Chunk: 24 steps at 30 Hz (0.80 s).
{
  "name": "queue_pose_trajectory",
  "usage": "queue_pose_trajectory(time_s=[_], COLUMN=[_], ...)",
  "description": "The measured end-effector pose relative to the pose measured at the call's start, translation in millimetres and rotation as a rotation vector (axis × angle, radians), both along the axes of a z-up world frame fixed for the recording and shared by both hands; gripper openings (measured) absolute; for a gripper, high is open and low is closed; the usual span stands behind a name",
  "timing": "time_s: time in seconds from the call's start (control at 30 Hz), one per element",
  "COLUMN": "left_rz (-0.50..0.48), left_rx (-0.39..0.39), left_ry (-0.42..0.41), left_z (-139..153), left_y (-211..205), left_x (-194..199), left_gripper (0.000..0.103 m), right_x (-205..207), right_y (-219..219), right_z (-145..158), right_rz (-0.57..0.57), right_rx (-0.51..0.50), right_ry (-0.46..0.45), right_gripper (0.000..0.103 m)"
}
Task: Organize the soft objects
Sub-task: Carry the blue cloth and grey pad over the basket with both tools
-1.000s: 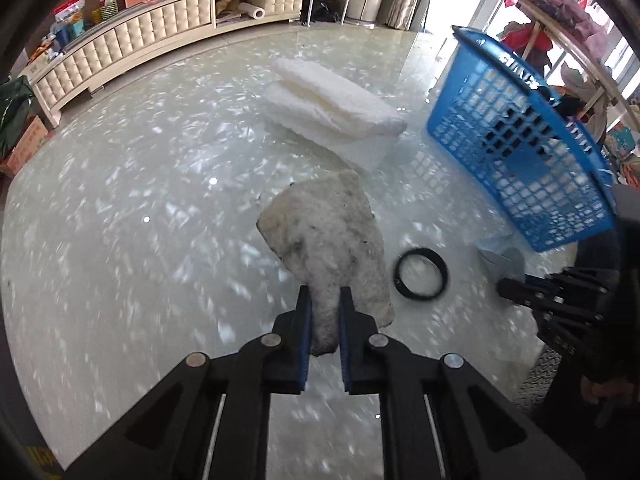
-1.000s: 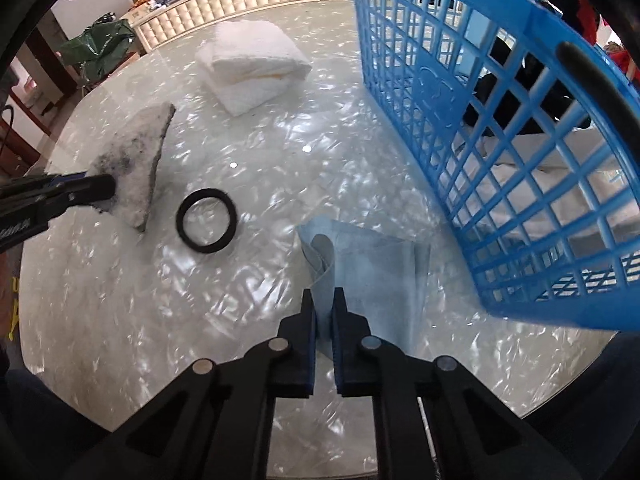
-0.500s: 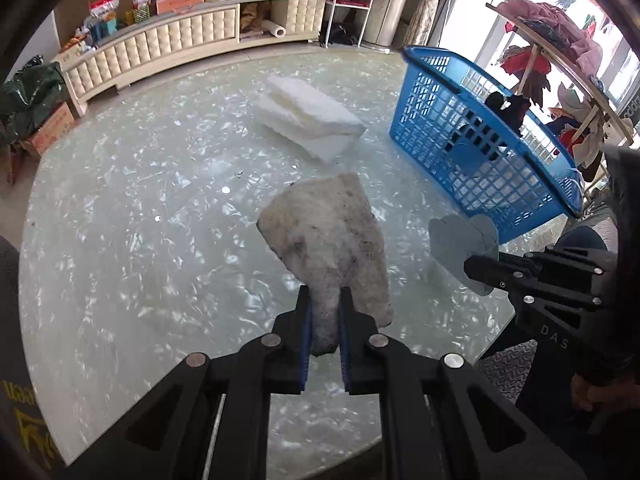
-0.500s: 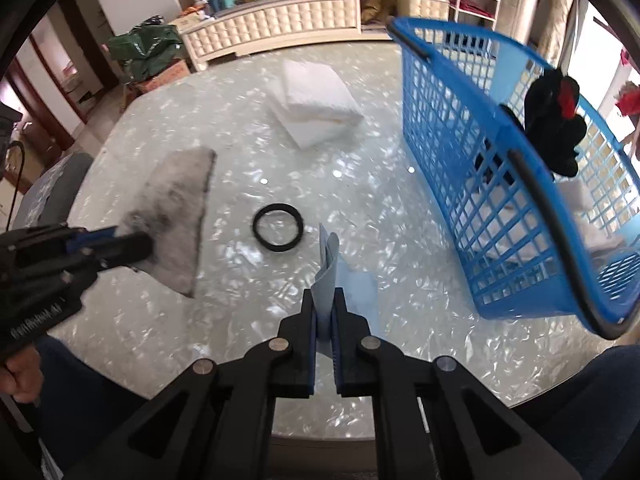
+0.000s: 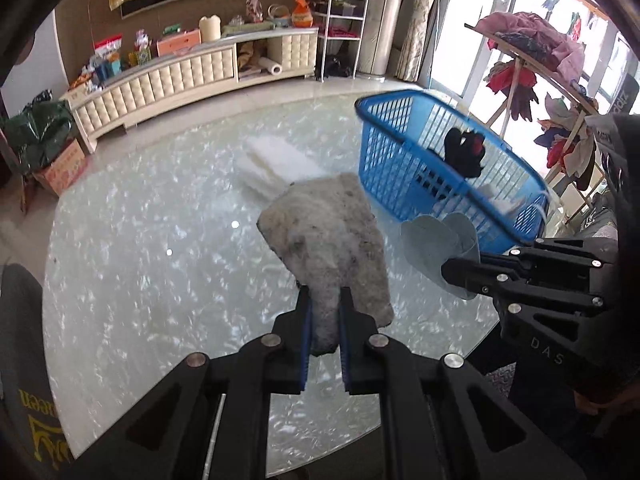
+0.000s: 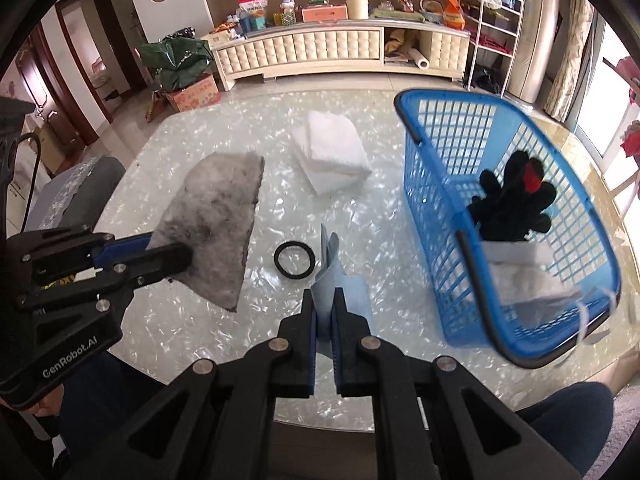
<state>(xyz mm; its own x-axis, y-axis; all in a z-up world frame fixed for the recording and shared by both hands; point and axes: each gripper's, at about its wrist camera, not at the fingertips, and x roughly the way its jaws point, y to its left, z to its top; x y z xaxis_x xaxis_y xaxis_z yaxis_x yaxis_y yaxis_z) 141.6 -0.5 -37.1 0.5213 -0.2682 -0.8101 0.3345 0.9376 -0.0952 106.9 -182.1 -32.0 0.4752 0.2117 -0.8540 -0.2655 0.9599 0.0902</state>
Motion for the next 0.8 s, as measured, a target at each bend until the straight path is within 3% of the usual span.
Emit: queue_pose_trajectory(time_s=[0.43, 0.8], left_rz=[-0.056, -0.086], left_rx=[-0.002, -0.026], left_ry=[-0.049, -0.074], left_z=[30.7, 45.2], left_y=[-34.4, -59.4], left_x=[16.1, 38.6], left_gripper=[0.010, 0.010], right_x=[15.4, 26.3], right_y=[-25.1, -59.4], right_z=[27.8, 38.0], right_rz=[0.076, 0.048], right_rx=[0.004, 0.028], right_ry=[-0.056, -0.085], right_gripper=[0.006, 0.006])
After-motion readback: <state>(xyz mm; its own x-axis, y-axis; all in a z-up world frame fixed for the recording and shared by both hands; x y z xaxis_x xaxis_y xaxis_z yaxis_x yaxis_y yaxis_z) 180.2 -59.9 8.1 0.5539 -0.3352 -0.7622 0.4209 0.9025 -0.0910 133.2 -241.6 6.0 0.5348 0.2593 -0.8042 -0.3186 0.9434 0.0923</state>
